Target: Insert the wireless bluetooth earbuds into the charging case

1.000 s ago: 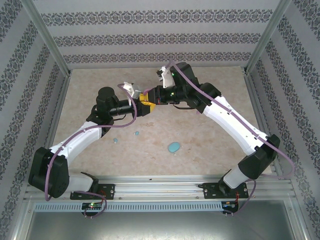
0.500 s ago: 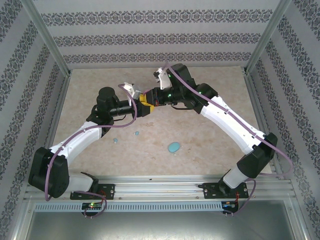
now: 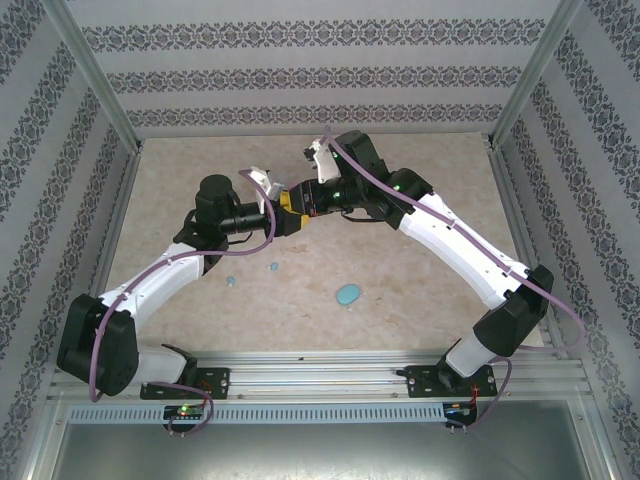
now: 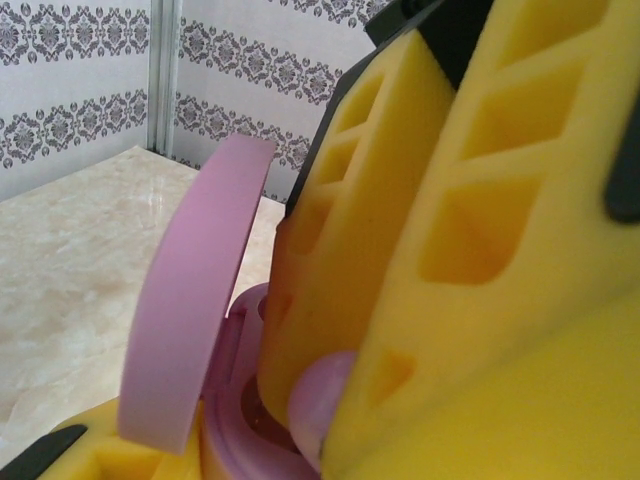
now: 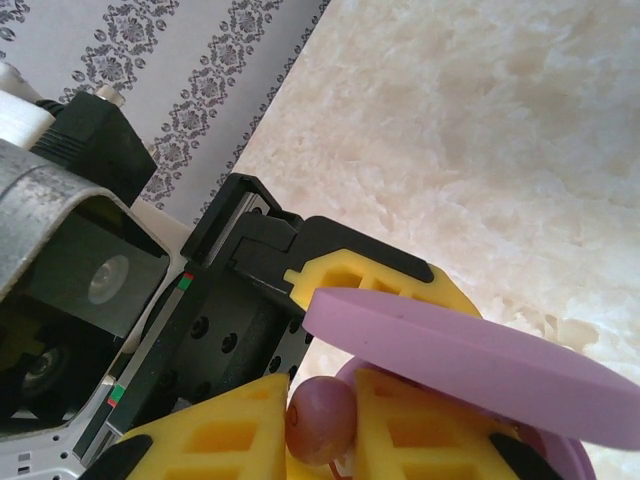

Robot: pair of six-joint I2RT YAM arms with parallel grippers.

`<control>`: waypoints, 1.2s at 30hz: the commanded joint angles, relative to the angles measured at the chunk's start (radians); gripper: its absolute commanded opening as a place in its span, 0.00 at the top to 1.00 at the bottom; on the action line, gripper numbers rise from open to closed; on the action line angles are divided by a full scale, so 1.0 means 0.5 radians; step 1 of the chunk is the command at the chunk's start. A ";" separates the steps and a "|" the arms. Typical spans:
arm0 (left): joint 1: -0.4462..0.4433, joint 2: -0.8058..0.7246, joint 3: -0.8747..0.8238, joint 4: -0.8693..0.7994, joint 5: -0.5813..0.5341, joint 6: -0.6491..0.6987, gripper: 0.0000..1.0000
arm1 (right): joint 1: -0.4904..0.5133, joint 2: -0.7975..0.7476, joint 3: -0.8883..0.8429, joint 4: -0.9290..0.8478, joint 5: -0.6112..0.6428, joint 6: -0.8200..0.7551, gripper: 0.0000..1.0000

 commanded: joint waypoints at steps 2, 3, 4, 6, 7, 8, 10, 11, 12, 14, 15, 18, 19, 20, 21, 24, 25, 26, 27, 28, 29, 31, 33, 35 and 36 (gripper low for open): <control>-0.022 -0.055 0.046 0.083 0.043 0.057 0.73 | 0.005 0.036 0.007 -0.114 0.078 -0.020 0.78; -0.023 -0.057 0.049 0.068 0.042 0.065 0.73 | 0.004 0.037 0.008 -0.113 0.087 -0.019 0.77; -0.023 -0.061 0.048 0.058 0.042 0.071 0.73 | 0.005 0.037 0.008 -0.112 0.089 -0.020 0.77; -0.027 -0.070 0.047 0.043 0.040 0.080 0.73 | 0.006 0.042 0.013 -0.109 0.088 -0.016 0.76; -0.024 -0.072 0.043 0.038 0.042 0.083 0.73 | 0.006 0.045 0.015 -0.107 0.088 -0.016 0.76; -0.026 -0.072 0.043 0.034 0.042 0.086 0.73 | 0.005 0.046 0.019 -0.107 0.089 -0.012 0.75; -0.027 -0.071 0.043 0.034 0.042 0.089 0.73 | 0.006 0.049 0.026 -0.109 0.096 -0.009 0.75; -0.025 -0.068 0.046 0.032 0.041 0.090 0.73 | 0.006 0.049 0.030 -0.110 0.101 -0.006 0.75; -0.024 -0.068 0.048 0.034 0.040 0.090 0.73 | 0.004 0.050 0.033 -0.110 0.112 -0.007 0.74; -0.026 -0.063 0.051 0.032 0.043 0.090 0.73 | 0.005 0.044 0.039 -0.116 0.142 -0.002 0.73; -0.024 -0.062 0.054 0.031 0.045 0.090 0.73 | 0.005 0.040 0.039 -0.116 0.152 -0.001 0.72; -0.025 -0.059 0.057 0.029 0.043 0.093 0.73 | 0.006 0.041 0.049 -0.124 0.157 -0.001 0.72; -0.025 -0.059 0.056 0.024 0.045 0.093 0.73 | 0.004 0.042 0.054 -0.122 0.153 0.000 0.72; -0.026 -0.059 0.057 0.023 0.046 0.092 0.73 | 0.005 0.042 0.056 -0.125 0.151 0.000 0.72; -0.025 -0.059 0.059 0.020 0.043 0.095 0.73 | 0.004 0.046 0.058 -0.125 0.151 0.000 0.72; -0.030 -0.064 0.057 0.011 0.040 0.098 0.73 | 0.005 0.046 0.071 -0.128 0.150 0.003 0.71; -0.029 -0.061 0.057 0.008 0.042 0.099 0.73 | 0.003 0.043 0.076 -0.131 0.148 0.007 0.70; -0.029 -0.065 0.054 0.001 0.041 0.104 0.73 | 0.005 0.038 0.084 -0.137 0.144 0.014 0.70; -0.028 -0.068 0.052 -0.005 0.039 0.108 0.73 | 0.004 0.032 0.100 -0.145 0.141 0.022 0.70; -0.027 -0.066 0.048 -0.010 0.037 0.113 0.73 | 0.006 0.023 0.115 -0.149 0.138 0.025 0.69; -0.027 -0.068 0.046 -0.012 0.032 0.114 0.73 | 0.004 0.010 0.131 -0.155 0.139 0.029 0.69; -0.028 -0.063 0.035 -0.016 0.021 0.117 0.73 | 0.006 -0.024 0.151 -0.154 0.152 0.019 0.68; -0.028 -0.058 0.026 -0.014 0.006 0.118 0.73 | 0.003 -0.057 0.161 -0.158 0.173 0.001 0.67; -0.029 -0.051 0.025 -0.013 -0.008 0.117 0.73 | 0.004 -0.091 0.167 -0.167 0.184 -0.018 0.67; -0.029 -0.047 0.023 -0.014 -0.018 0.114 0.73 | 0.004 -0.107 0.166 -0.171 0.181 -0.023 0.66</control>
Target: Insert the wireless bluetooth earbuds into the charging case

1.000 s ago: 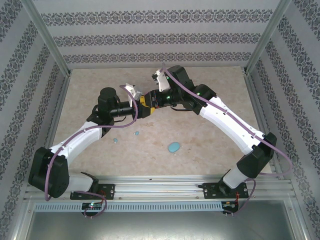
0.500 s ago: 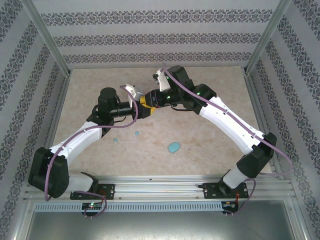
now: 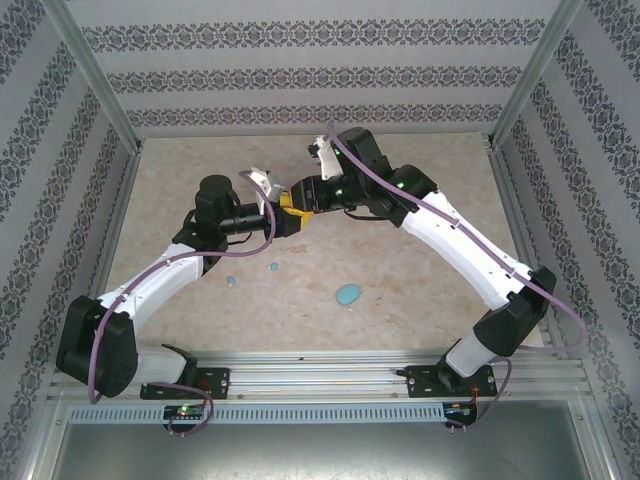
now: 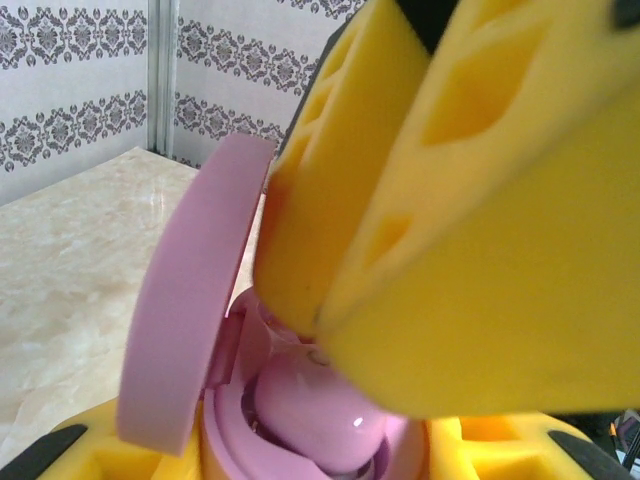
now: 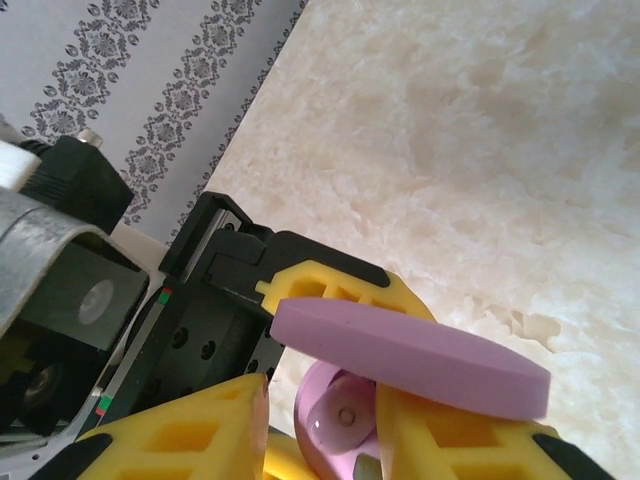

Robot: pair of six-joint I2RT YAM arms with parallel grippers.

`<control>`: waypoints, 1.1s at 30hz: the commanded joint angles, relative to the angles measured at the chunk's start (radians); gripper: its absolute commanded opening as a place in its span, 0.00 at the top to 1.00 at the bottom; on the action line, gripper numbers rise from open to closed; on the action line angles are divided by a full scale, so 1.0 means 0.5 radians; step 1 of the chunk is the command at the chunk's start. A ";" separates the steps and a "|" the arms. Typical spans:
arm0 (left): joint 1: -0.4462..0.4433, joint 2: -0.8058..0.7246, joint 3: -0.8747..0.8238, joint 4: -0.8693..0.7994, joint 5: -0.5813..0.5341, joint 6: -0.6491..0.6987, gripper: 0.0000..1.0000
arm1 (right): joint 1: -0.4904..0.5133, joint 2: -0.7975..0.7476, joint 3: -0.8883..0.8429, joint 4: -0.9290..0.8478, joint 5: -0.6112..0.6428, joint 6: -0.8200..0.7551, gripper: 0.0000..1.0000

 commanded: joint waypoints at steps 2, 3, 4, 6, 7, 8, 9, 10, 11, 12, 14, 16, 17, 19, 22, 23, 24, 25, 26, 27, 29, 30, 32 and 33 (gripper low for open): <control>-0.029 -0.029 0.022 0.020 -0.030 0.050 0.73 | 0.005 -0.121 0.069 -0.048 0.051 -0.023 0.66; -0.028 -0.023 0.023 0.014 -0.035 0.052 0.73 | 0.004 -0.138 0.064 -0.049 0.048 -0.024 0.66; -0.026 -0.018 0.023 0.017 -0.039 0.049 0.73 | 0.006 -0.156 0.057 -0.052 0.045 -0.022 0.66; -0.028 -0.011 0.022 0.028 -0.041 0.043 0.73 | -0.001 -0.186 0.040 -0.054 0.045 -0.023 0.65; -0.026 -0.008 0.020 0.035 -0.042 0.038 0.73 | -0.005 -0.198 0.033 -0.060 0.047 -0.021 0.65; -0.029 -0.006 0.022 0.037 -0.044 0.036 0.73 | -0.014 -0.212 0.027 -0.067 0.040 -0.018 0.65; -0.026 -0.006 0.024 0.038 -0.046 0.036 0.73 | -0.034 -0.226 0.017 -0.076 0.026 -0.005 0.65; -0.028 -0.006 0.024 0.038 -0.049 0.036 0.73 | -0.072 -0.247 0.008 -0.085 0.012 0.010 0.65; -0.028 -0.006 0.025 0.035 -0.051 0.036 0.73 | -0.108 -0.260 -0.005 -0.096 -0.007 0.032 0.65; -0.029 -0.005 0.027 0.030 -0.049 0.041 0.73 | -0.170 -0.285 -0.036 -0.102 -0.020 0.066 0.66; -0.028 -0.005 0.024 0.026 -0.051 0.046 0.73 | -0.315 -0.335 -0.114 -0.103 -0.054 0.139 0.66; -0.026 -0.008 0.024 0.022 -0.052 0.049 0.73 | -0.500 -0.376 -0.231 -0.120 -0.082 0.208 0.66; -0.027 -0.007 0.024 0.023 -0.054 0.049 0.73 | -0.584 -0.378 -0.274 -0.141 -0.095 0.222 0.66; -0.026 -0.010 0.026 0.023 -0.050 0.049 0.73 | -0.751 -0.360 -0.356 -0.196 -0.100 0.215 0.67; -0.027 -0.012 0.025 0.014 -0.052 0.051 0.73 | -0.920 -0.294 -0.448 -0.248 -0.041 0.155 0.67; -0.026 -0.011 0.027 0.010 -0.052 0.052 0.73 | -0.963 -0.266 -0.475 -0.253 -0.027 0.151 0.67; -0.028 -0.014 0.029 0.007 -0.052 0.054 0.73 | -1.010 -0.225 -0.510 -0.249 -0.024 0.145 0.68; -0.026 -0.010 0.028 0.004 -0.055 0.055 0.73 | -1.056 -0.189 -0.542 -0.236 -0.023 0.146 0.68; -0.026 -0.011 0.029 0.001 -0.054 0.055 0.73 | -1.088 -0.144 -0.567 -0.225 -0.018 0.144 0.69; -0.027 -0.009 0.029 0.001 -0.054 0.058 0.73 | -1.111 -0.105 -0.592 -0.210 0.016 0.126 0.69; -0.026 -0.005 0.028 -0.008 -0.056 0.063 0.73 | -1.126 -0.018 -0.604 -0.209 0.124 0.060 0.70; -0.026 -0.006 0.029 -0.012 -0.054 0.065 0.73 | -1.136 0.030 -0.598 -0.205 0.151 0.021 0.70; -0.026 0.000 0.030 -0.030 -0.053 0.077 0.73 | -1.160 0.128 -0.580 -0.182 0.170 -0.025 0.70; -0.027 0.002 0.032 -0.037 -0.054 0.085 0.73 | -1.183 0.192 -0.558 -0.169 0.161 -0.041 0.71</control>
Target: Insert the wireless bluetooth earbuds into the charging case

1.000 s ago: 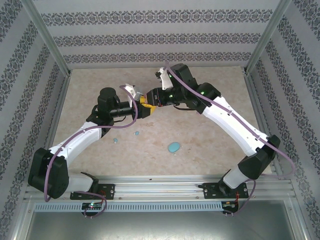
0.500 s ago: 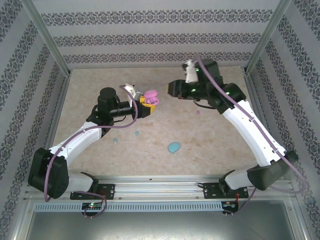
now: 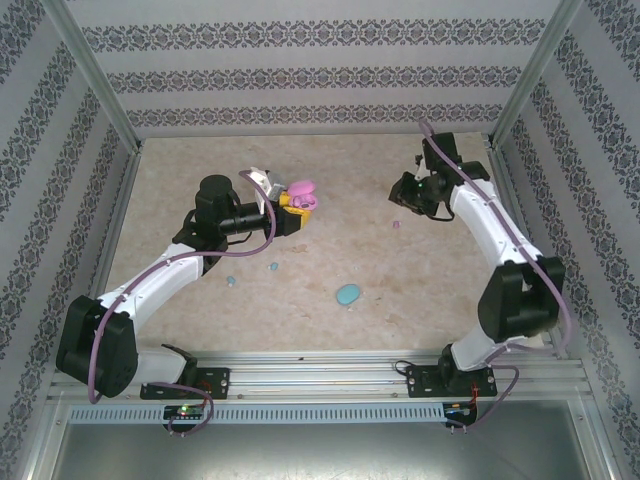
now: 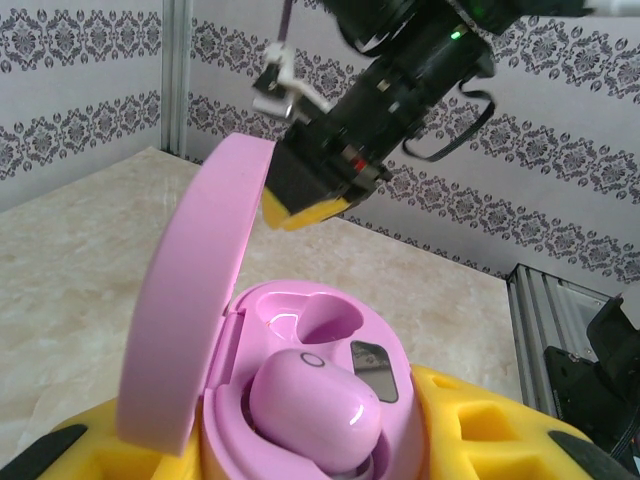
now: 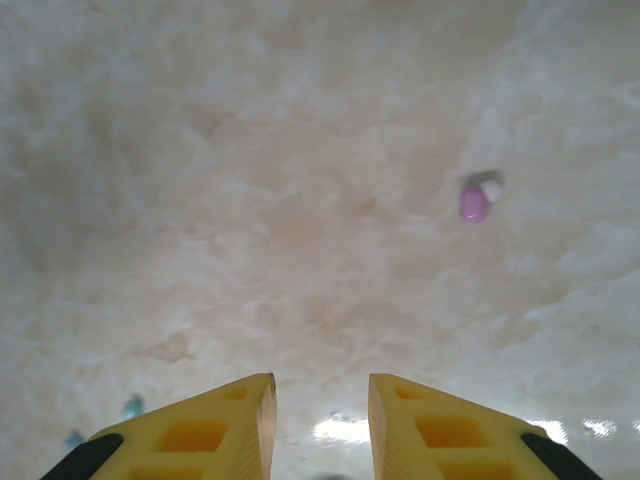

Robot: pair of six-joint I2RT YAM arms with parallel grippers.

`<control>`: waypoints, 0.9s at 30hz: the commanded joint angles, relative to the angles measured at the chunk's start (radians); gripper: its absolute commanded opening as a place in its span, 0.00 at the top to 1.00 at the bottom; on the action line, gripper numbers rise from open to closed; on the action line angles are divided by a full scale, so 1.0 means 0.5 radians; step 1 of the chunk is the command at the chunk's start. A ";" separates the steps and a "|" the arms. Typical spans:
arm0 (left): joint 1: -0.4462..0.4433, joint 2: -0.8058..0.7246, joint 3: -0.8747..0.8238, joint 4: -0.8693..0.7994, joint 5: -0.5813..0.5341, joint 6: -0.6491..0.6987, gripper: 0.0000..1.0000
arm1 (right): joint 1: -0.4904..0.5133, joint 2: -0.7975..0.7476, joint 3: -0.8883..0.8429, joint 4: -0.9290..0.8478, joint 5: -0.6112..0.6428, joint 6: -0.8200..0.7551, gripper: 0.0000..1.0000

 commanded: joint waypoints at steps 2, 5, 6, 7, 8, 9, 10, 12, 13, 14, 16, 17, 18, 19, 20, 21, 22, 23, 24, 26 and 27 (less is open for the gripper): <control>-0.026 0.014 0.042 -0.038 0.000 0.070 0.73 | -0.085 0.226 0.100 0.008 0.011 -0.130 0.71; -0.028 0.032 0.048 -0.027 0.003 0.067 0.73 | -0.136 0.445 0.237 0.018 -0.045 -0.148 0.73; -0.026 0.040 0.050 -0.025 0.003 0.064 0.73 | -0.147 0.517 0.284 0.025 -0.049 -0.160 0.74; -0.027 0.042 0.047 -0.018 0.000 0.061 0.73 | -0.153 0.594 0.341 0.025 -0.050 -0.175 0.75; -0.026 0.043 0.047 -0.015 0.000 0.058 0.73 | -0.160 0.659 0.390 0.012 -0.052 -0.191 0.75; -0.027 0.045 0.043 -0.015 0.000 0.061 0.73 | -0.168 0.741 0.460 0.000 -0.055 -0.207 0.77; -0.026 0.049 0.041 -0.019 -0.003 0.064 0.73 | -0.177 0.816 0.521 -0.013 -0.065 -0.226 0.79; -0.028 0.052 0.037 -0.026 0.002 0.069 0.73 | -0.191 0.949 0.634 -0.056 -0.086 -0.255 0.81; -0.028 0.050 0.033 -0.027 -0.001 0.069 0.73 | -0.199 1.013 0.690 -0.088 -0.095 -0.270 0.82; -0.029 0.053 0.033 -0.026 0.001 0.066 0.73 | -0.203 1.064 0.732 -0.114 -0.104 -0.277 0.82; -0.030 0.054 0.030 -0.026 -0.003 0.070 0.73 | -0.210 1.155 0.801 -0.158 -0.119 -0.296 0.83; -0.030 0.056 0.031 -0.027 -0.005 0.074 0.74 | -0.210 1.187 0.819 -0.175 -0.119 -0.307 0.83; -0.030 0.056 0.026 -0.026 -0.009 0.075 0.74 | -0.213 1.211 0.824 -0.188 -0.117 -0.316 0.83; -0.030 0.060 0.028 -0.027 -0.010 0.079 0.74 | -0.214 1.228 0.827 -0.204 -0.114 -0.321 0.83; -0.030 0.063 0.028 -0.027 -0.011 0.084 0.74 | -0.216 1.242 0.814 -0.213 -0.109 -0.327 0.83; -0.031 0.066 0.029 -0.030 -0.012 0.087 0.74 | -0.216 1.243 0.794 -0.211 -0.105 -0.333 0.83; -0.029 0.066 0.030 -0.030 -0.009 0.090 0.74 | -0.217 1.244 0.770 -0.213 -0.100 -0.341 0.83; -0.031 0.069 0.028 -0.027 -0.001 0.090 0.73 | -0.222 1.244 0.742 -0.215 -0.094 -0.348 0.83; -0.030 0.068 0.027 -0.026 0.000 0.089 0.74 | -0.225 1.241 0.722 -0.222 -0.088 -0.354 0.82; -0.029 0.068 0.026 -0.022 0.004 0.089 0.74 | -0.231 1.241 0.683 -0.246 -0.085 -0.372 0.82; -0.029 0.066 0.024 -0.024 0.003 0.089 0.73 | -0.234 1.233 0.663 -0.257 -0.084 -0.379 0.82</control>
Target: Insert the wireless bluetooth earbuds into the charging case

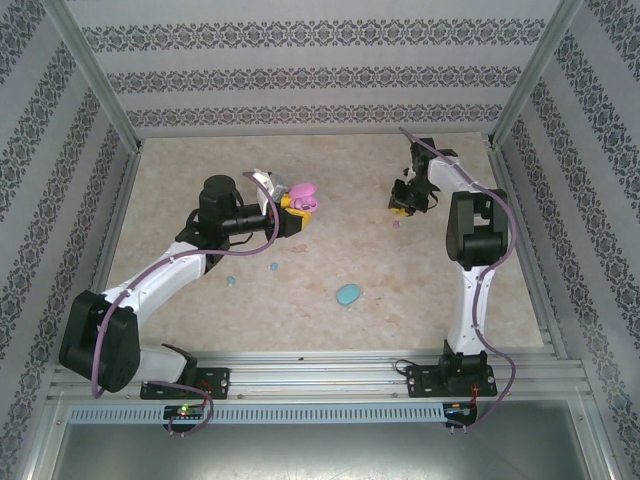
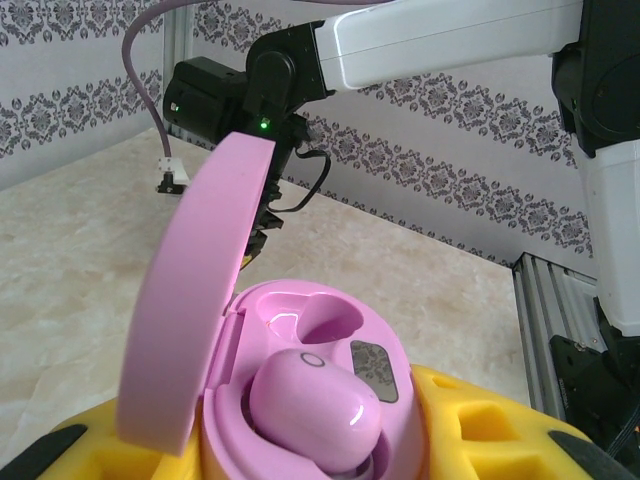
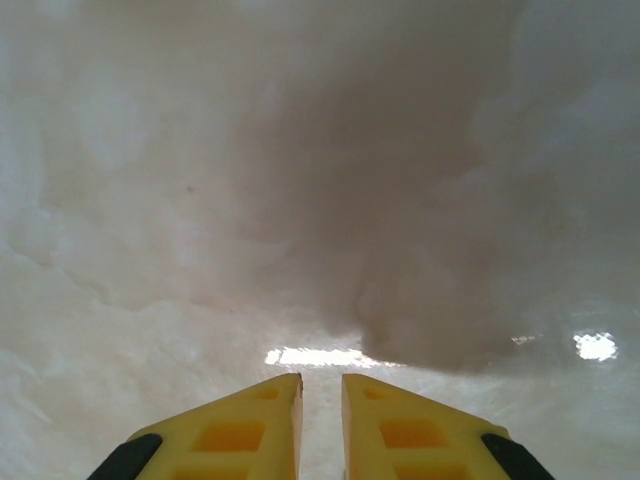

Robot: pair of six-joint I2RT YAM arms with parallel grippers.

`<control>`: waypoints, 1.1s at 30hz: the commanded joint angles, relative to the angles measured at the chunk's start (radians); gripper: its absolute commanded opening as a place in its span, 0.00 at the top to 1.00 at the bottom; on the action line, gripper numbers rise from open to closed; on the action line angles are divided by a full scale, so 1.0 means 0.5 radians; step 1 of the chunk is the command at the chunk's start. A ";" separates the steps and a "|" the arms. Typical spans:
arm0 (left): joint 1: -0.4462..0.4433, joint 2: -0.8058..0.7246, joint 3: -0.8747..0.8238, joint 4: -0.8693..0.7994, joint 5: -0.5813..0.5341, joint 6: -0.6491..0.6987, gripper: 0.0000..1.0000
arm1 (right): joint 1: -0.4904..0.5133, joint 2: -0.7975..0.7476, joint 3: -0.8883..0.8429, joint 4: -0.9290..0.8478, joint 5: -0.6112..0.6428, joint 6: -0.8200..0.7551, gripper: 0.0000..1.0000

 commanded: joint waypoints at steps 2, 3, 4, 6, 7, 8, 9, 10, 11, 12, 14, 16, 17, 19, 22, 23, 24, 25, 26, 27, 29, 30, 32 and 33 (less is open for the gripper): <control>-0.029 0.004 0.020 0.001 0.016 0.060 0.74 | -0.029 -0.019 -0.109 -0.118 0.008 -0.076 0.82; -0.029 -0.004 0.013 0.002 0.016 0.062 0.74 | -0.032 -0.029 -0.133 -0.119 0.012 -0.083 0.82; -0.029 -0.014 0.010 0.003 0.013 0.063 0.74 | -0.035 -0.041 -0.161 -0.121 0.017 -0.090 0.82; -0.030 -0.027 -0.004 0.002 0.007 0.063 0.74 | -0.038 -0.068 -0.207 -0.132 0.019 -0.100 0.82; -0.029 -0.036 -0.012 0.007 0.006 0.060 0.74 | -0.041 -0.081 -0.229 -0.134 0.019 -0.101 0.82; -0.029 -0.046 -0.021 0.007 0.007 0.054 0.74 | -0.046 -0.099 -0.256 -0.140 0.018 -0.102 0.82; -0.029 -0.053 -0.027 0.010 0.007 0.052 0.74 | -0.045 -0.116 -0.280 -0.140 0.015 -0.103 0.82; -0.030 -0.064 -0.036 0.011 0.005 0.050 0.74 | -0.045 -0.138 -0.311 -0.132 0.004 -0.102 0.82; -0.029 -0.075 -0.042 0.011 0.003 0.050 0.74 | -0.045 -0.163 -0.346 -0.125 -0.012 -0.097 0.82; -0.030 -0.084 -0.049 0.006 -0.001 0.050 0.74 | -0.042 -0.185 -0.380 -0.116 -0.023 -0.091 0.82; -0.029 -0.102 -0.055 -0.002 -0.005 0.053 0.74 | -0.033 -0.235 -0.458 -0.085 -0.048 -0.077 0.82; -0.030 -0.116 -0.055 -0.011 -0.007 0.059 0.74 | -0.019 -0.274 -0.516 -0.077 -0.068 -0.068 0.81; -0.029 -0.120 -0.056 -0.015 -0.006 0.060 0.74 | -0.009 -0.289 -0.544 -0.073 -0.083 -0.062 0.81; -0.030 -0.128 -0.055 -0.021 -0.007 0.062 0.74 | 0.015 -0.322 -0.598 -0.059 -0.109 -0.036 0.81; -0.029 -0.137 -0.056 -0.024 -0.005 0.060 0.74 | 0.041 -0.377 -0.699 -0.021 -0.166 0.026 0.81; -0.030 -0.137 -0.055 -0.024 -0.007 0.060 0.74 | 0.046 -0.393 -0.730 -0.009 -0.182 0.045 0.80; -0.029 -0.140 -0.058 -0.024 -0.005 0.060 0.74 | 0.050 -0.402 -0.747 -0.009 -0.178 0.057 0.80; -0.030 -0.145 -0.059 -0.024 -0.005 0.060 0.74 | 0.052 -0.410 -0.765 -0.010 -0.182 0.064 0.80; -0.029 -0.145 -0.058 -0.024 -0.005 0.060 0.74 | 0.054 -0.414 -0.774 -0.019 -0.185 0.068 0.80; -0.031 -0.149 -0.062 -0.026 -0.006 0.061 0.74 | 0.053 -0.416 -0.781 -0.028 -0.193 0.072 0.80; -0.030 -0.149 -0.066 -0.026 -0.006 0.061 0.74 | 0.055 -0.430 -0.806 -0.048 -0.205 0.081 0.79; -0.029 -0.153 -0.069 -0.028 -0.006 0.063 0.74 | 0.058 -0.442 -0.824 -0.046 -0.213 0.087 0.79; -0.032 -0.154 -0.074 -0.021 -0.007 0.061 0.74 | 0.070 -0.479 -0.872 -0.034 -0.225 0.109 0.78; -0.029 -0.153 -0.079 -0.016 -0.010 0.060 0.74 | 0.077 -0.500 -0.894 -0.030 -0.232 0.121 0.78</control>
